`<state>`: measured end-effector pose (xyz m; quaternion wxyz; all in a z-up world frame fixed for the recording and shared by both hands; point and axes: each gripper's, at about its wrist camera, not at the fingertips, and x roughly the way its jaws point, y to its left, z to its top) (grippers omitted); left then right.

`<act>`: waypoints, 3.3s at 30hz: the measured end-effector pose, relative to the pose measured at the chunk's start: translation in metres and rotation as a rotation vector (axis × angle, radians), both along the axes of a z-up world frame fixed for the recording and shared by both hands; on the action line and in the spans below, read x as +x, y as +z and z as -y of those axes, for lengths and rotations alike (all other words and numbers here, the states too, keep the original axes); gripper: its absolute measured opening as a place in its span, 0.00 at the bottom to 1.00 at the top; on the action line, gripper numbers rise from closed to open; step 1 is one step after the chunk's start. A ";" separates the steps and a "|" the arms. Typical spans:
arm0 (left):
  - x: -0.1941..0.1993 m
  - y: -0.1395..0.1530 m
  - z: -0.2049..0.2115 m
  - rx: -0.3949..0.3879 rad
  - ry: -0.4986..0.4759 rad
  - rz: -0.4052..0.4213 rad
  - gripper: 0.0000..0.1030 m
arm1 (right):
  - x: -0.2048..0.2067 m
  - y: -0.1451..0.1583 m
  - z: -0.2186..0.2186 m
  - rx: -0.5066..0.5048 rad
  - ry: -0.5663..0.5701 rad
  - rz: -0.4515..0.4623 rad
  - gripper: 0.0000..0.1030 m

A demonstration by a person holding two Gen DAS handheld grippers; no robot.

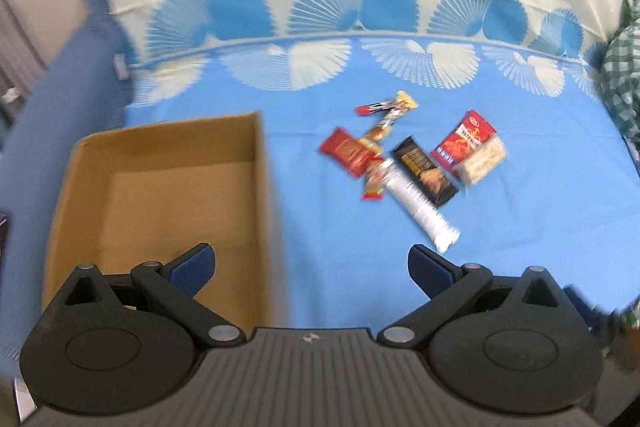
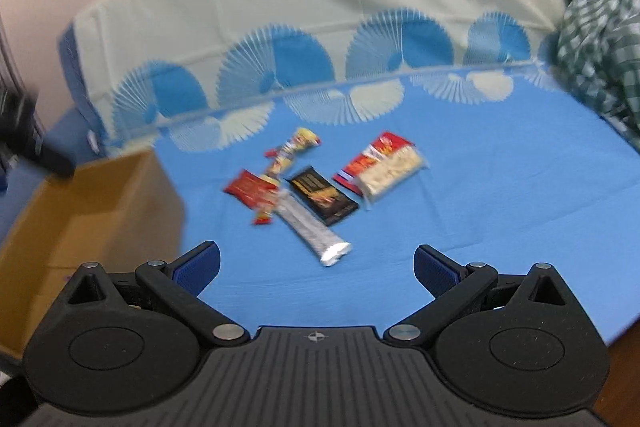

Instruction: Organize snacks

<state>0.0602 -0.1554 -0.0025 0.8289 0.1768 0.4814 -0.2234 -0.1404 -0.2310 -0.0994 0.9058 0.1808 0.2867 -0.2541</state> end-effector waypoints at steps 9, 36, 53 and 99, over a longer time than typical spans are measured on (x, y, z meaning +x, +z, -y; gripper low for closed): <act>0.127 -0.134 0.126 0.111 0.096 -0.161 1.00 | 0.099 -0.102 0.085 0.147 0.082 -0.175 0.99; 0.149 -0.158 0.104 0.017 0.155 -0.189 0.45 | 0.114 -0.105 0.056 0.129 0.153 -0.151 0.23; -0.049 0.005 -0.103 -0.088 -0.052 0.053 0.45 | -0.028 0.032 -0.051 0.066 0.096 0.057 0.23; -0.173 0.022 -0.331 -0.135 0.079 0.194 0.45 | -0.089 0.094 -0.256 -0.055 0.407 0.059 0.24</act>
